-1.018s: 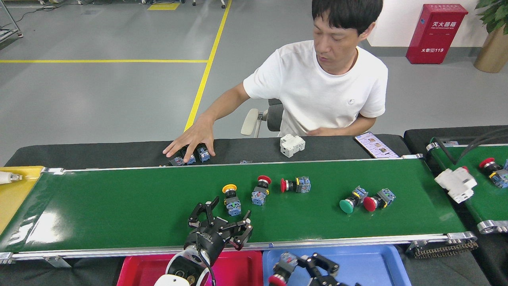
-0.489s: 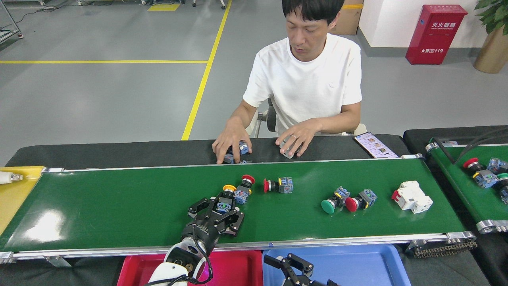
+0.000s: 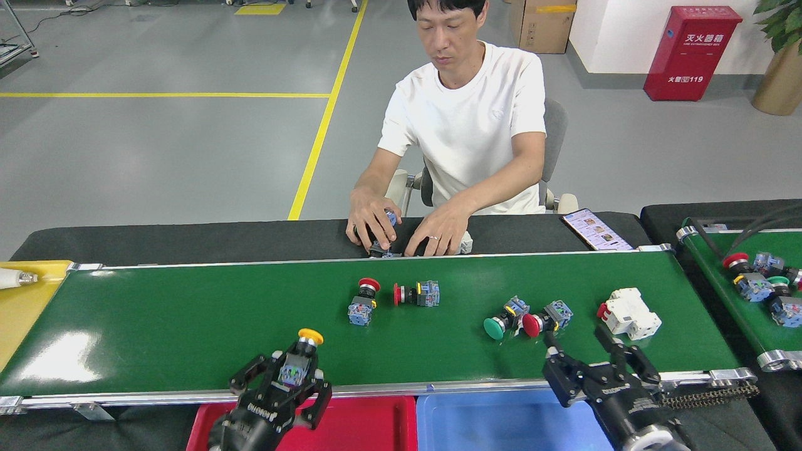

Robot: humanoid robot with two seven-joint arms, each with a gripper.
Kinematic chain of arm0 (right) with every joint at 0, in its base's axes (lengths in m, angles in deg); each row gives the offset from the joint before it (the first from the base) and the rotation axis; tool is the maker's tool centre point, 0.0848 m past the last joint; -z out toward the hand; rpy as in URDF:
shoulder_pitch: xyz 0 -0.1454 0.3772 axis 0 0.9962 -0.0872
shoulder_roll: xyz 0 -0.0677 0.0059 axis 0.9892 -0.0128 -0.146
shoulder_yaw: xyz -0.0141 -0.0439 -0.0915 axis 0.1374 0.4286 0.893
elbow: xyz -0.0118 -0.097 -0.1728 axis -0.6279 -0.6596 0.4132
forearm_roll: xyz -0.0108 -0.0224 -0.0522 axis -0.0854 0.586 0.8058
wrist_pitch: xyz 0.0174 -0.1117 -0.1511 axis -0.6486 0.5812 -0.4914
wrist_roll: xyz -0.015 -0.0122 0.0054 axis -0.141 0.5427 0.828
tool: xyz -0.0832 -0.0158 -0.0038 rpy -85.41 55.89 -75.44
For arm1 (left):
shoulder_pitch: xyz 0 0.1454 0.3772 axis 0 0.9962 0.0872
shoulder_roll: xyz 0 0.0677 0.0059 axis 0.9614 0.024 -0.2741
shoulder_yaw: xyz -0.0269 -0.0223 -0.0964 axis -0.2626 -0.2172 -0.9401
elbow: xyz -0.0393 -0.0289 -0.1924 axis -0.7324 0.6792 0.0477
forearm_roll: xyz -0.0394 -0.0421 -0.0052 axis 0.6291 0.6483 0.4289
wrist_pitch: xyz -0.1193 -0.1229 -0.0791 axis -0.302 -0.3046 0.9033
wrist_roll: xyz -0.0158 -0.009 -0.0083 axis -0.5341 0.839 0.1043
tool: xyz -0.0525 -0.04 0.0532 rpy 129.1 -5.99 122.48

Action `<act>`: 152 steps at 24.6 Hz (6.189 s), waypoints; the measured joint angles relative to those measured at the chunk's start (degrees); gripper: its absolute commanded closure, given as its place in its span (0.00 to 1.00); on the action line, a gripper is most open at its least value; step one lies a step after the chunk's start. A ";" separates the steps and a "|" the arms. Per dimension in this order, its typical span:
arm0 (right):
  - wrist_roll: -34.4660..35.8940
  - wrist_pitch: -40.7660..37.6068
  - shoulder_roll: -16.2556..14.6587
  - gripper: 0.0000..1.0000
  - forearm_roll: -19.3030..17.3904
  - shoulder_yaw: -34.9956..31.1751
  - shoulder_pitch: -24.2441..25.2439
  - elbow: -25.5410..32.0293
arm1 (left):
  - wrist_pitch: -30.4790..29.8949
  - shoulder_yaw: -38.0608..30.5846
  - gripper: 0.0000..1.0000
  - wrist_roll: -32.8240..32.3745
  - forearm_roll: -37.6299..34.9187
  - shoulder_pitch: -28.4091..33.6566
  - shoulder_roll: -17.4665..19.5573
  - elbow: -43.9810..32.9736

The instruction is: Pick switch part from conveyor to tray

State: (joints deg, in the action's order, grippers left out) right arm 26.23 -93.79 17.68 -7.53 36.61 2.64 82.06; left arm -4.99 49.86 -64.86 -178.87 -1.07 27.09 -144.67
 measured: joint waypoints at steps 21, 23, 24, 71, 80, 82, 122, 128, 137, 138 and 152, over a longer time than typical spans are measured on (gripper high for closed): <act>-1.02 9.94 5.71 0.04 7.69 16.02 -14.16 -12.07 | -0.34 -23.46 0.00 1.87 8.63 5.01 -8.67 0.51; -1.04 12.62 5.71 0.04 7.70 18.70 -17.46 -15.63 | -0.37 -24.46 0.00 1.57 9.93 5.49 -8.67 0.51; -1.04 13.62 5.71 0.04 7.70 20.03 -18.55 -17.08 | -0.39 -24.59 0.00 1.44 10.08 5.61 -8.67 0.50; -7.81 -20.31 7.65 0.13 -3.27 5.03 -5.64 1.52 | 6.65 -7.84 0.95 4.36 0.41 -33.43 -2.66 41.86; -0.02 -7.79 4.63 0.08 0.40 -3.07 4.35 1.87 | 3.73 -4.54 0.92 5.55 -0.20 -0.54 -1.85 1.73; 0.79 -7.02 4.54 0.08 0.51 -3.09 4.75 1.89 | 3.56 -1.19 0.81 7.40 -3.70 1.73 -0.39 0.17; 0.39 18.97 9.48 0.77 5.37 25.15 -25.78 -28.22 | 5.65 -12.92 0.00 1.92 4.07 -17.48 -2.28 22.19; 0.49 12.72 9.25 0.77 5.36 25.31 -21.09 -19.28 | 6.18 -11.27 0.06 2.14 3.29 -26.38 -1.52 33.71; 0.65 -18.47 6.78 0.72 5.36 25.36 -5.97 -3.60 | 4.45 -10.63 0.93 5.95 1.33 -31.34 0.99 41.40; 0.42 -20.82 6.88 0.60 5.37 25.45 -5.32 -3.38 | 3.99 -10.58 0.93 6.09 1.39 -31.18 0.98 41.37; -5.49 -14.89 10.91 0.06 5.41 28.19 -6.68 -3.87 | -3.16 -9.61 0.92 7.14 5.45 2.50 0.64 -0.22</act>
State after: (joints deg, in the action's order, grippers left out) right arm 20.74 -108.68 28.59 -2.12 64.80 -4.04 78.19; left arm -8.14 40.25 -57.72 -173.41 1.42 27.73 -144.88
